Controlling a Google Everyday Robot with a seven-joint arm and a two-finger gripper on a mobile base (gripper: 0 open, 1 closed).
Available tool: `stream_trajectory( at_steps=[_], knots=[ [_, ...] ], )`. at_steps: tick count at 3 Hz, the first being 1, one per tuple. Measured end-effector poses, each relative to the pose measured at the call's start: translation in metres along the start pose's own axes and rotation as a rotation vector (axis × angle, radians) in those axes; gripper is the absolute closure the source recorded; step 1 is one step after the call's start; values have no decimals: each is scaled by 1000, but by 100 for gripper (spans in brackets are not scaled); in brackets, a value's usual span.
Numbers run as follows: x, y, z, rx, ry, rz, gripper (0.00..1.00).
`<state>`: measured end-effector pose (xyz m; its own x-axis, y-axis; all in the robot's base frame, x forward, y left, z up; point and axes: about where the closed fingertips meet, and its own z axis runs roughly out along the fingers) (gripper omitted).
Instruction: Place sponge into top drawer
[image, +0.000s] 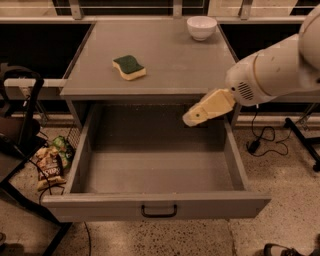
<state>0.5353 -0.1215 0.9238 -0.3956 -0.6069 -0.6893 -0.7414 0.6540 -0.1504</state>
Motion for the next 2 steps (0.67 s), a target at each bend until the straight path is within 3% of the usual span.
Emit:
stream_trajectory(
  at_steps=[1, 2],
  knots=[
    [-24, 11, 52, -35, -127, 93, 0],
    [-62, -3, 95, -24, -280, 141, 0]
  ],
)
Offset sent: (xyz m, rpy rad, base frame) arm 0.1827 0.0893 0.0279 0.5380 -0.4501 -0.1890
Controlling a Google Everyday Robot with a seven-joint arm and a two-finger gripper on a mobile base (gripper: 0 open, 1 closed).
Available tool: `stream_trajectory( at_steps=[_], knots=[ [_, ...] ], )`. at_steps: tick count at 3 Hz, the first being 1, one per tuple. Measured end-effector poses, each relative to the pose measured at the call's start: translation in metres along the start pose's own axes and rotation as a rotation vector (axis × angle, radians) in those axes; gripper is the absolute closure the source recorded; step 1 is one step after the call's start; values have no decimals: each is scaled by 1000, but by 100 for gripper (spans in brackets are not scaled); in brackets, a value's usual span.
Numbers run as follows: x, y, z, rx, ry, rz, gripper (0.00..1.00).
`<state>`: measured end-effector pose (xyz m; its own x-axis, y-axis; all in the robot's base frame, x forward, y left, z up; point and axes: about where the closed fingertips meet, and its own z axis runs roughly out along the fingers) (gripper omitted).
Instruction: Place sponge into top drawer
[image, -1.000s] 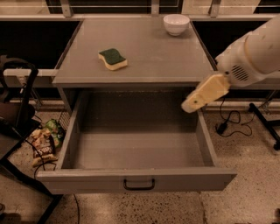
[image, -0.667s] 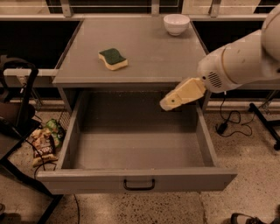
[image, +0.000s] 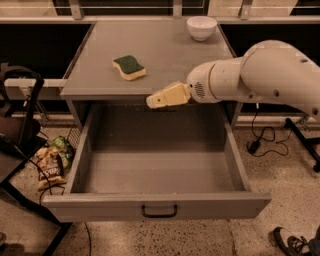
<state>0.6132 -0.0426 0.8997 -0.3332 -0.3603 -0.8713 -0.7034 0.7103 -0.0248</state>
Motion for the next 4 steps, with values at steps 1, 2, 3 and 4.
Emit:
stream_trajectory(
  at_steps=[1, 2, 3, 4],
  knots=[
    [-31, -19, 17, 88, -100, -19, 0],
    [-45, -26, 16, 122, -145, -25, 0],
    [-44, -38, 41, 123, -152, -8, 0],
    [-46, -61, 94, 114, -160, 24, 0]
  ],
)
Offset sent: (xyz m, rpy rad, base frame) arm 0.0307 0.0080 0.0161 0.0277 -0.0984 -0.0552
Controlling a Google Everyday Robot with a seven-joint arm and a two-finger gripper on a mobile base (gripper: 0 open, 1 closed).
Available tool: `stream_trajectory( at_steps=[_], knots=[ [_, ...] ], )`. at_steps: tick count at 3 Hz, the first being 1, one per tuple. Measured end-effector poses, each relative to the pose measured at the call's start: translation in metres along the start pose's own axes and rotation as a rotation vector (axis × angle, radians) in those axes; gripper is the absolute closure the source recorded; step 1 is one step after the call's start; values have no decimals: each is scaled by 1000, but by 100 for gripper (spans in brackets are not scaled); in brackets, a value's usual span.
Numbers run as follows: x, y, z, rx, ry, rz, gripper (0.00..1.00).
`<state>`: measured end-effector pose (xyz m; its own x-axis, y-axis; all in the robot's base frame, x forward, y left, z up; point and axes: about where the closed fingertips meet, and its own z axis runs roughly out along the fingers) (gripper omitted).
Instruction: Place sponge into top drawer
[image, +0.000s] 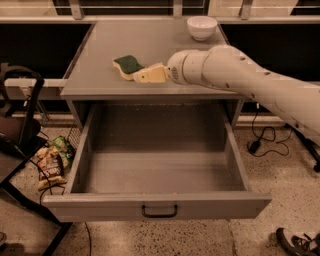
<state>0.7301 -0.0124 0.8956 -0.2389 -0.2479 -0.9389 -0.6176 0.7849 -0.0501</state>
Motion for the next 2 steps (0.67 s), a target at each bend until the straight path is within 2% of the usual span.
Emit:
stream_trajectory(
  at_steps=[1, 2],
  knots=[
    [1, -11, 54, -4, -8, 34, 0],
    [-10, -14, 96, -15, -28, 38, 0]
  ],
)
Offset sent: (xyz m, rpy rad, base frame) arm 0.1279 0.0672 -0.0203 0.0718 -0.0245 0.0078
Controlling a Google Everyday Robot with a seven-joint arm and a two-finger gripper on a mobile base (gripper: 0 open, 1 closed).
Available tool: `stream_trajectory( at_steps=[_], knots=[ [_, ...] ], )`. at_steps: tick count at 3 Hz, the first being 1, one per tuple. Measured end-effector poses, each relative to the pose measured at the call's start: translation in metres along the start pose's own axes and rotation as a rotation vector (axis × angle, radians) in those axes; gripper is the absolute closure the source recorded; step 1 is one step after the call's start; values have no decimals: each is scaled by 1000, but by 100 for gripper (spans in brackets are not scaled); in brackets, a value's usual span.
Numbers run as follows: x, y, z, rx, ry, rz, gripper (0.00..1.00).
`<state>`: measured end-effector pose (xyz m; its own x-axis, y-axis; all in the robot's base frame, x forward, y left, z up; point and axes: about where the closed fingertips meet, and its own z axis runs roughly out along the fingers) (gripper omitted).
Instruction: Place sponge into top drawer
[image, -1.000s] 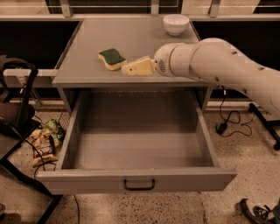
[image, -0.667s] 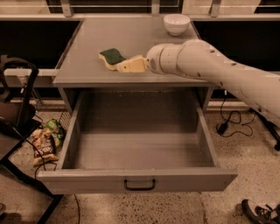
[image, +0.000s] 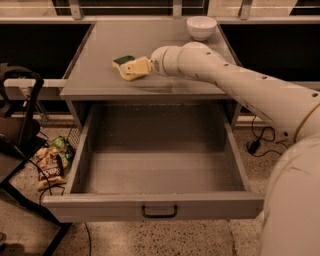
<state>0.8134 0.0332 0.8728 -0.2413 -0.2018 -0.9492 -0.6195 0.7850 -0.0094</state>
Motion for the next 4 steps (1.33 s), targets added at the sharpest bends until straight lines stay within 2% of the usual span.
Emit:
stream_trajectory(
  at_steps=[1, 2, 3, 4],
  knots=[
    [-3, 10, 27, -16, 12, -19, 0],
    [-6, 40, 36, -14, 51, -22, 3],
    [17, 76, 33, -20, 148, -27, 27],
    [35, 90, 33, -29, 192, -3, 57]
  ],
)
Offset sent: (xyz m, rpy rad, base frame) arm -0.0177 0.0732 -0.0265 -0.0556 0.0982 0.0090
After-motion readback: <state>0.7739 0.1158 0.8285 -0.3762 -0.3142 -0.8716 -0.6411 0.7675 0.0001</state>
